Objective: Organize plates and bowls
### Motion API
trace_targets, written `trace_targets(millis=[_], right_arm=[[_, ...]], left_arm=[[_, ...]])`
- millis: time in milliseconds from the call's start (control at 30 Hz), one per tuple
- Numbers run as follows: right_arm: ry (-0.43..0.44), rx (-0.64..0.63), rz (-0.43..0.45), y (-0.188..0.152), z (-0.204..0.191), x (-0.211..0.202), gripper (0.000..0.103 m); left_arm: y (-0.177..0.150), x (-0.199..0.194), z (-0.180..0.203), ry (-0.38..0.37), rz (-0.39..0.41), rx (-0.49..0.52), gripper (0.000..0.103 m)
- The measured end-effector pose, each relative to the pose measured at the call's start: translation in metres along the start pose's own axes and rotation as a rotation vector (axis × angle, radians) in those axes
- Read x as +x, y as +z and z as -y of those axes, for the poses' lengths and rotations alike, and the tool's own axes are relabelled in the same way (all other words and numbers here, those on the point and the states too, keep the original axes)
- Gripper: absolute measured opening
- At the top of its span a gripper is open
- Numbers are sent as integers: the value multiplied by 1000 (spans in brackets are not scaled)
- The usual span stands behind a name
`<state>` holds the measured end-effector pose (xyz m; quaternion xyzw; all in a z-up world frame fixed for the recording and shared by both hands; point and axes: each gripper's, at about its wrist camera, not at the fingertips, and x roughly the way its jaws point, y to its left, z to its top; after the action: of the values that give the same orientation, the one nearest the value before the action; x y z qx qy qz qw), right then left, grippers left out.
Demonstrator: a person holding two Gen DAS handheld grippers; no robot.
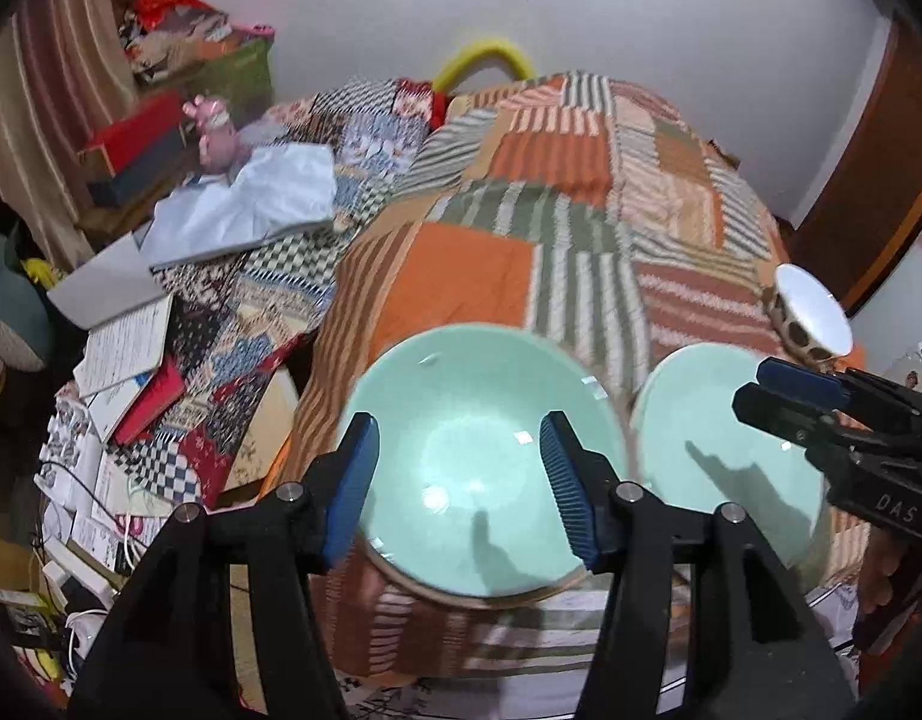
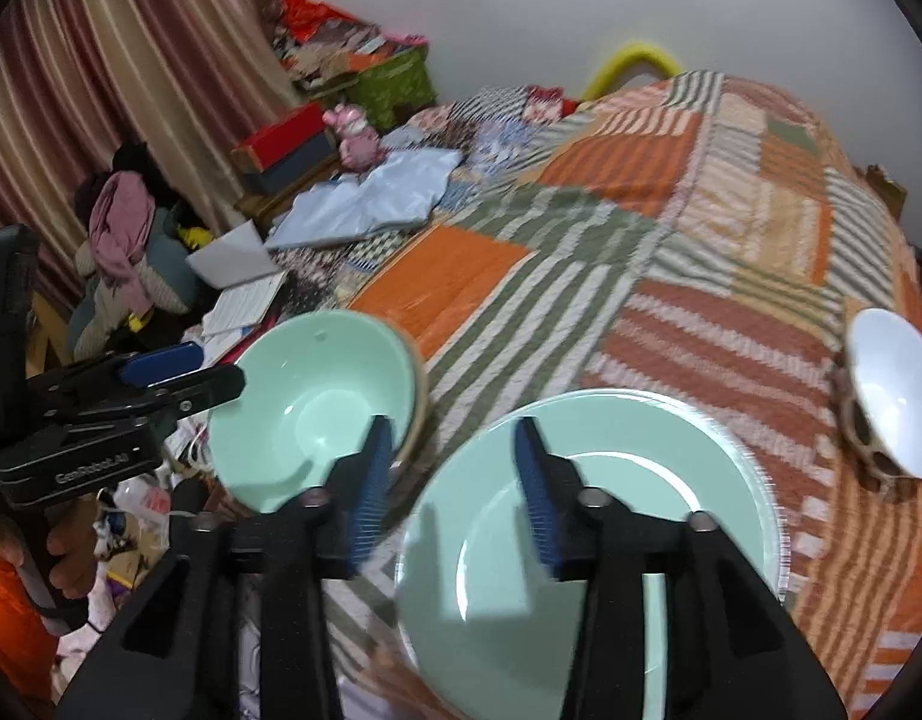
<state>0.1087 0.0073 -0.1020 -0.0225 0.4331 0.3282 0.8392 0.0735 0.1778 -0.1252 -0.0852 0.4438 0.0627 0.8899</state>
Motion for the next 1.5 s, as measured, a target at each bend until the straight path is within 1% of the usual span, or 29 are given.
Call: trace_targets(millis=[133, 300, 400, 467, 500, 533, 567, 600, 633, 733, 767, 800, 833, 1000, 1067, 1333, 1400, 1500], right_arm=[[-30, 16, 43, 1, 18, -21, 48], [-76, 37, 92, 0, 45, -47, 49], [-98, 49, 103, -1, 63, -59, 49], [-127, 55, 107, -3, 74, -66, 49], [-144, 59, 110, -3, 80, -69, 54], [-166, 66, 117, -4, 87, -73, 64], [-185, 74, 131, -6, 93, -78, 69], [-199, 84, 147, -7, 101, -83, 77], [-205, 93, 155, -8, 107, -87, 79], [-232, 132, 171, -9, 126, -97, 81], [-237, 144, 173, -10, 132, -100, 83], [-242, 158, 175, -10, 138, -102, 88], [-251, 172, 176, -11, 144, -104, 90], [-322, 199, 149, -10, 170, -105, 91], [-328, 211, 133, -10, 182, -104, 91], [-347, 326, 91, -18, 231, -90, 89], [-356, 335, 84, -19, 240, -86, 85], [-372, 333, 63, -20, 250, -80, 74]], left_arm=[[9, -8, 26, -28, 45, 14, 61], [21, -12, 66, -75, 83, 44, 61], [26, -12, 89, -106, 97, 66, 61], [30, -11, 106, -131, 106, 83, 61], [33, -10, 116, -143, 108, 95, 62], [35, -8, 126, -154, 110, 109, 63], [37, -6, 134, -162, 111, 118, 64], [39, -5, 143, -170, 113, 129, 65], [41, -3, 151, -177, 115, 139, 67], [47, 7, 175, -191, 115, 169, 68], [49, 10, 181, -195, 111, 174, 68], [51, 15, 187, -203, 103, 178, 68], [53, 20, 193, -210, 97, 180, 68], [65, 42, 220, -236, 70, 204, 68], [69, 52, 231, -244, 55, 217, 68], [83, 103, 273, -263, -21, 266, 68], [86, 115, 282, -269, -39, 276, 68], [89, 132, 293, -279, -72, 285, 68]])
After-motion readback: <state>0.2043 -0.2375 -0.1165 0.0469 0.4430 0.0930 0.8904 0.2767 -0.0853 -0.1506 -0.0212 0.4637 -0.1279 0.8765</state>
